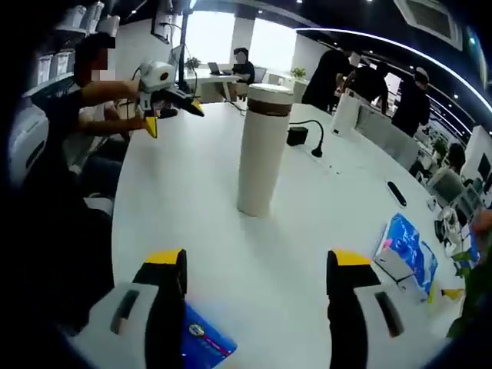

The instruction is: Grasp the water cup twist off the cup lid place the cup lid on the table

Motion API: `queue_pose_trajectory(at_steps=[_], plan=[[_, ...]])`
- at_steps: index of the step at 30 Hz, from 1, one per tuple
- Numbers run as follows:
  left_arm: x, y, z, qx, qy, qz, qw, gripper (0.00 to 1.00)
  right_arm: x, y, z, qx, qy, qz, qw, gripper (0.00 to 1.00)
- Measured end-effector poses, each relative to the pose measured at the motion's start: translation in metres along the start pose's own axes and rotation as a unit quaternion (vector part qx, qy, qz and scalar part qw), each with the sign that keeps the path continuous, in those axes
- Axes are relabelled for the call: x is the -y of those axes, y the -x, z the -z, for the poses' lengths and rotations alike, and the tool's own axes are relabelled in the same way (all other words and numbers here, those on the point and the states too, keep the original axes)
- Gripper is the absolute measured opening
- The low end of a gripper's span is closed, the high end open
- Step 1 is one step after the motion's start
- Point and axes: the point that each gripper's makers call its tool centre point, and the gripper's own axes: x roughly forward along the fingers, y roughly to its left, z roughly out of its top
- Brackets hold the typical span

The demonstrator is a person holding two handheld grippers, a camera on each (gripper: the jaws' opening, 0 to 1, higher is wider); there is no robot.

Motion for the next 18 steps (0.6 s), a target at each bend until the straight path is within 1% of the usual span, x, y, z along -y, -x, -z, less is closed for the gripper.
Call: queue_pose_trajectory(at_steps=[4,6,11,18], plan=[[0.005,-0.002,-0.007,0.016,-0.008,0.007,0.9998,0.89,0.003,0.002,0.001,-0.005,0.013,0.011,0.9999,0.75],[0.007,-0.003,-0.007,0.011,-0.009,0.009,0.9998,0.89,0.002,0.004,0.001,-0.005,0.012,0.011,0.9999,0.75],[0.01,-0.004,-0.008,0.01,-0.02,0.013,0.9997,0.89,0.003,0.006,0.003,-0.005,0.01,0.012,0.9999,0.75],[0.009,-0.003,-0.012,0.017,-0.023,0.011,0.9995,0.87,0.004,0.007,0.004,-0.006,0.009,0.013,0.9999,0.75]])
